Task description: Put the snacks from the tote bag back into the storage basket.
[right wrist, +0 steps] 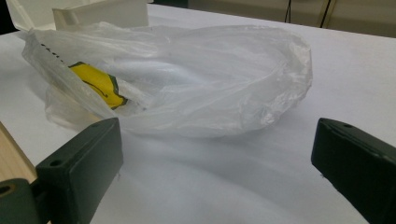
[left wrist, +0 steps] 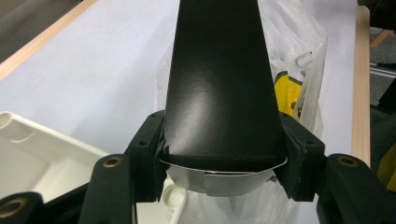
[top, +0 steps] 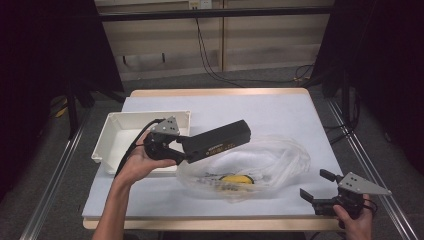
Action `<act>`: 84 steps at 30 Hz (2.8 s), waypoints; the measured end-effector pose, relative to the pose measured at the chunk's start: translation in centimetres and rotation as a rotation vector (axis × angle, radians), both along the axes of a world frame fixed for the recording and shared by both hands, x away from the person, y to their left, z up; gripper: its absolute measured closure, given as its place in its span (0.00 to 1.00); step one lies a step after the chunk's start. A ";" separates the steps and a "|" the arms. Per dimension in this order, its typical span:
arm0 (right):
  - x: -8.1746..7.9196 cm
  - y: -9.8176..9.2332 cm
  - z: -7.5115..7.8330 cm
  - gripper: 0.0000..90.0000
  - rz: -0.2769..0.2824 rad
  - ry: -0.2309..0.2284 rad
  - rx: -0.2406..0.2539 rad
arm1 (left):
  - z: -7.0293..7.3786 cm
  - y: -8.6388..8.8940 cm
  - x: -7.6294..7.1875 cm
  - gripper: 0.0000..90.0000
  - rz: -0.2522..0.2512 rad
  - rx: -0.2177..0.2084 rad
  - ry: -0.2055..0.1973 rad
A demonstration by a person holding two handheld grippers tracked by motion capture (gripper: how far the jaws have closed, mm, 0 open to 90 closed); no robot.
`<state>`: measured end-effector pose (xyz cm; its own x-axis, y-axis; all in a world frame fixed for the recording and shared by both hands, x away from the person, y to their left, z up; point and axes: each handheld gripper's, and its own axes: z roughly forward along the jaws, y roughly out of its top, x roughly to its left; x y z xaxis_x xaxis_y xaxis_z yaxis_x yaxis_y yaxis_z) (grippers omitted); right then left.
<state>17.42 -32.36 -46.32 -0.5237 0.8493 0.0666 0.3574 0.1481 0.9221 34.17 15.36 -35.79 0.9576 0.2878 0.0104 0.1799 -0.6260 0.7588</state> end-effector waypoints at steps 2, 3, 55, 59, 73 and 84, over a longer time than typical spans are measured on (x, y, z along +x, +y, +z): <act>0.0 0.0 0.0 0.02 -0.002 -0.003 -0.003 | 0.3 0.4 0.0 0.48 0.008 0.002 0.005; 0.0 0.1 0.0 0.03 -0.001 -0.004 -0.006 | 0.5 0.7 -0.1 0.48 0.016 0.008 -0.005; 0.3 0.3 -0.3 0.02 0.048 0.029 -0.016 | 3.1 14.2 1.3 0.48 0.224 -0.026 -0.091; 0.3 0.3 -0.3 0.02 0.051 0.029 -0.015 | 2.4 15.2 1.9 0.48 0.223 -0.015 -0.083; 0.5 0.2 -0.3 0.03 0.069 0.041 -0.014 | 0.6 16.0 4.2 0.48 0.208 0.036 -0.011; 0.5 0.2 -0.4 0.02 0.072 0.044 -0.018 | -1.1 16.3 5.6 0.48 0.202 0.057 0.019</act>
